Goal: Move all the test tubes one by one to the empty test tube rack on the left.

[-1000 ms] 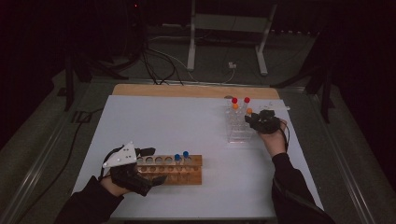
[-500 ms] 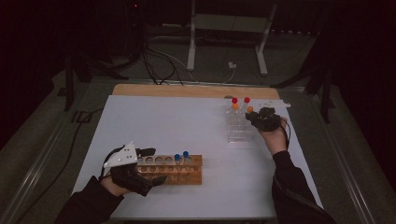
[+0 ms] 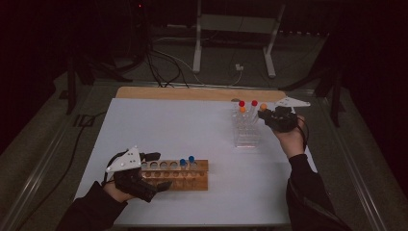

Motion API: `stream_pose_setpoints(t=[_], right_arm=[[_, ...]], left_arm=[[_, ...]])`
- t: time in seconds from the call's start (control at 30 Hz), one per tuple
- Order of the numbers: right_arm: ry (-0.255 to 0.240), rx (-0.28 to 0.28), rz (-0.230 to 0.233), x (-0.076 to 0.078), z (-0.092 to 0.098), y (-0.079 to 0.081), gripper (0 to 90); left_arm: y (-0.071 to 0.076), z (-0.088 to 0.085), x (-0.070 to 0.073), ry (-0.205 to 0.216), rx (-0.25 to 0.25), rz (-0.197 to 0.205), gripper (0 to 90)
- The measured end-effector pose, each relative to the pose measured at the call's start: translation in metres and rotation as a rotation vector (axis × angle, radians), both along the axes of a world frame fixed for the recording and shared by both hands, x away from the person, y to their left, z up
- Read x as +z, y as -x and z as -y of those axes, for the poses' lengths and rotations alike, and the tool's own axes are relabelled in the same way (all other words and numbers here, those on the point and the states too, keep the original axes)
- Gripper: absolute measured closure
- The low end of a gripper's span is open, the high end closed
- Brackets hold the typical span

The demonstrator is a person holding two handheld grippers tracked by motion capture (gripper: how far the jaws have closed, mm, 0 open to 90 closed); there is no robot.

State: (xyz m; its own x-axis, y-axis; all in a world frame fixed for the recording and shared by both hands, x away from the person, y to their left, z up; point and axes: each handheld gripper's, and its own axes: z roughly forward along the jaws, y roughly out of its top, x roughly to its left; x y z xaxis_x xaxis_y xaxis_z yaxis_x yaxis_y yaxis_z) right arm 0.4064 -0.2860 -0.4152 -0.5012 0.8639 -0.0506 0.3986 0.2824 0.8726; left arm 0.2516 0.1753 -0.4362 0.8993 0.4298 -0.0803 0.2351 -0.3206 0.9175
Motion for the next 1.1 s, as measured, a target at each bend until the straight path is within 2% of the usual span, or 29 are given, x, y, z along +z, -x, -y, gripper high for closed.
stream_pose_setpoints(t=[0.23, 0.5, 0.73, 0.97, 1.1], right_arm=[[0.011, 0.031, 0.017, 0.017, -0.004, 0.013, 74.8], [0.0, 0.099, 0.015, 0.024, -0.016, 0.036, 74.8], [0.025, 0.187, 0.001, 0.018, -0.033, 0.066, 74.8], [0.014, 0.275, -0.025, 0.009, -0.05, 0.095, 74.8], [0.03, 0.33, -0.041, 0.002, -0.06, 0.111, 74.8]], left_arm=[[-0.001, -0.001, 0.0, 0.014, -0.004, -0.01, 1.8], [0.001, 0.002, 0.002, 0.002, -0.01, -0.001, 1.8], [0.002, 0.004, 0.005, 0.008, -0.015, -0.001, 1.8], [0.005, 0.006, 0.008, 0.007, -0.022, 0.005, 1.9], [0.005, 0.007, 0.008, 0.014, -0.025, -0.004, 1.9]])
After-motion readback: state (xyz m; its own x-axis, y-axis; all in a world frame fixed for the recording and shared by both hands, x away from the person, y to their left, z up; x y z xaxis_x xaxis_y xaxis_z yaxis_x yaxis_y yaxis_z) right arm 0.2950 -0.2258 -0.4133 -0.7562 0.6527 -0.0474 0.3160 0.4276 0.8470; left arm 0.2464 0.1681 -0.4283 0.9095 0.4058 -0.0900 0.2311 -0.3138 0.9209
